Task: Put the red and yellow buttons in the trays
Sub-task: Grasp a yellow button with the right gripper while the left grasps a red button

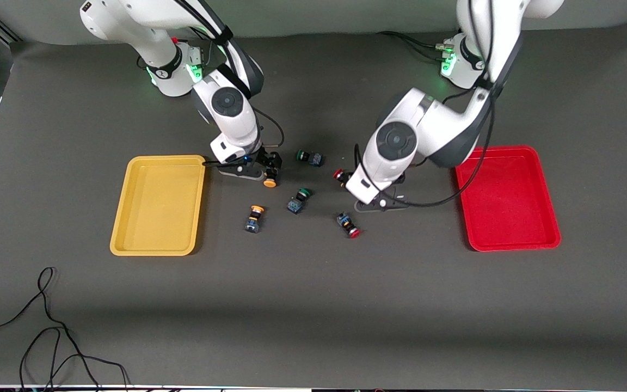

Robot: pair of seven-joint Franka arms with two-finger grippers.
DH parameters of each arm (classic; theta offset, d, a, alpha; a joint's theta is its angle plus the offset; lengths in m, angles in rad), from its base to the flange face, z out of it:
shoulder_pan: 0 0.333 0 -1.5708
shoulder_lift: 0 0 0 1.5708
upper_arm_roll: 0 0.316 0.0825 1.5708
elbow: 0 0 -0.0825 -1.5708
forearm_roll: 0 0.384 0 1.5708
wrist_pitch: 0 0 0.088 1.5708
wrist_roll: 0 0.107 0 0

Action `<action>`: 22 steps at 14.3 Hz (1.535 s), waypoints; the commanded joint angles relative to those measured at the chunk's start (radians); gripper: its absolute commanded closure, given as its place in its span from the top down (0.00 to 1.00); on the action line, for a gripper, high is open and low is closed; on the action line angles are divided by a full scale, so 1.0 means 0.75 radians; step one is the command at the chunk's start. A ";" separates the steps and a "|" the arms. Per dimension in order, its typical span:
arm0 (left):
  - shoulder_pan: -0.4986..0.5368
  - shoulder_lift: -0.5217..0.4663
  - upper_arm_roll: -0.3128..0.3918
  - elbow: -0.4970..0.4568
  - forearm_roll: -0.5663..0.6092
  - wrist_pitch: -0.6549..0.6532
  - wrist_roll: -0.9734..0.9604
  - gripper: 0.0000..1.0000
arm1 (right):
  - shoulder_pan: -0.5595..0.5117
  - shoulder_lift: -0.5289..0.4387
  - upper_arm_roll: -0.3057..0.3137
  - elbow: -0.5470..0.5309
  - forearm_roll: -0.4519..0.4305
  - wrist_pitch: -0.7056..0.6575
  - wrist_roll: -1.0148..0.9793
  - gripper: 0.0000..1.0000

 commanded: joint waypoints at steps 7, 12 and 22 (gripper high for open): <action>-0.139 0.172 0.011 -0.062 -0.012 0.176 -0.373 0.95 | 0.034 0.120 -0.010 0.022 0.014 0.114 0.033 0.94; -0.180 0.194 0.011 -0.074 -0.012 0.231 -0.455 0.68 | 0.034 0.136 -0.010 0.024 0.012 0.131 0.021 0.50; -0.090 -0.075 0.023 -0.089 -0.008 -0.093 -0.329 0.00 | 0.011 -0.158 -0.159 0.234 0.016 -0.543 -0.167 0.16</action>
